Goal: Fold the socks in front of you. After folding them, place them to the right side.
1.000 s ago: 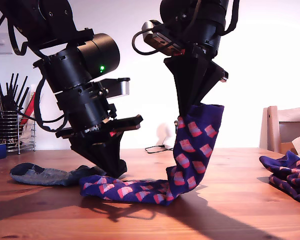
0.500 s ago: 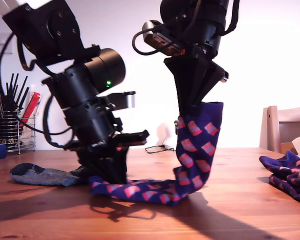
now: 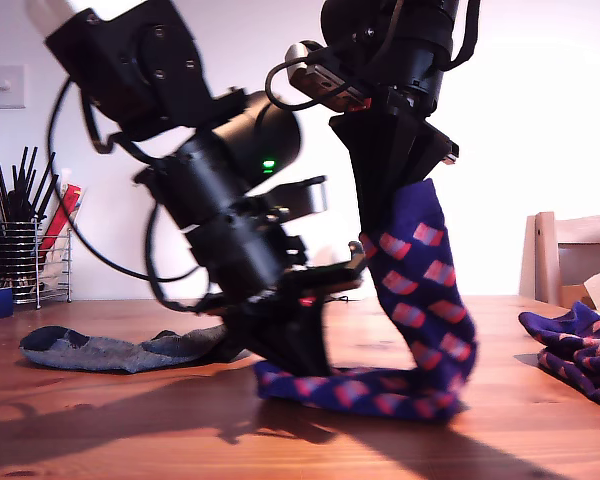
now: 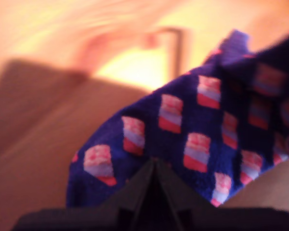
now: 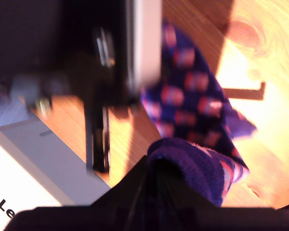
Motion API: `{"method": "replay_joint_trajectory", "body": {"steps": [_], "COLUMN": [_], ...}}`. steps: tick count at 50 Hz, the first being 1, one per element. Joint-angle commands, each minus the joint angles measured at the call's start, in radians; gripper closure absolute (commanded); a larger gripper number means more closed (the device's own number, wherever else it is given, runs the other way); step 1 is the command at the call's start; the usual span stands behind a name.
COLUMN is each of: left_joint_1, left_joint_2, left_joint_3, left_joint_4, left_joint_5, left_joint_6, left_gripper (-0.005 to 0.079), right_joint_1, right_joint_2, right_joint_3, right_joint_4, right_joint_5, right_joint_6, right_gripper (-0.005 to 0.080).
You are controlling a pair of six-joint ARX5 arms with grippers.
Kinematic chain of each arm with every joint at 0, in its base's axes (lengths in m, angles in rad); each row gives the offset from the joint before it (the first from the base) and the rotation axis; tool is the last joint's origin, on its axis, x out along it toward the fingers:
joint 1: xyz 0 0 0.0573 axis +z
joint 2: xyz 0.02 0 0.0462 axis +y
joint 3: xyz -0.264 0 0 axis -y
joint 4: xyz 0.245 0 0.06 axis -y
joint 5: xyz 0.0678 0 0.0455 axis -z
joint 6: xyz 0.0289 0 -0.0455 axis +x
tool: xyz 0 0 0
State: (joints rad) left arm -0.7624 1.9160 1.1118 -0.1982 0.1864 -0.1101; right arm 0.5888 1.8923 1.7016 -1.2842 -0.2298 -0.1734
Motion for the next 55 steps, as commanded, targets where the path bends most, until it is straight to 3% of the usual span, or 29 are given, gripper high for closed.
{"method": "replay_joint_trajectory", "body": {"steps": [1, 20, 33, 48, 55], "left_joint_1": [-0.016, 0.002, 0.026, 0.060, 0.093], "left_joint_2": [0.036, 0.013, -0.038, -0.086, -0.101], "left_joint_3": [-0.010, -0.010, -0.010, -0.010, -0.010], "left_joint_4": [0.019, 0.065, 0.062, 0.036, -0.044], "left_joint_5": [0.009, 0.020, 0.088, 0.105, 0.092], "left_joint_6": [-0.015, -0.032, -0.032, -0.032, -0.012], "left_gripper": [0.0764, 0.0764, 0.0764, 0.0764, 0.0764], "right_joint_1": [-0.003, -0.003, -0.003, -0.003, -0.003], "right_joint_2": [-0.016, -0.016, -0.016, -0.016, -0.016], "right_joint_3": [-0.004, -0.004, -0.004, -0.004, -0.004], "right_joint_4": [-0.002, -0.014, -0.014, -0.011, -0.010], "right_joint_5": [-0.007, -0.007, -0.007, -0.006, -0.003], "right_joint_6": [0.008, 0.009, 0.009, 0.009, 0.016], "right_gripper": [0.0765, 0.0765, 0.0765, 0.0765, 0.0765]}}
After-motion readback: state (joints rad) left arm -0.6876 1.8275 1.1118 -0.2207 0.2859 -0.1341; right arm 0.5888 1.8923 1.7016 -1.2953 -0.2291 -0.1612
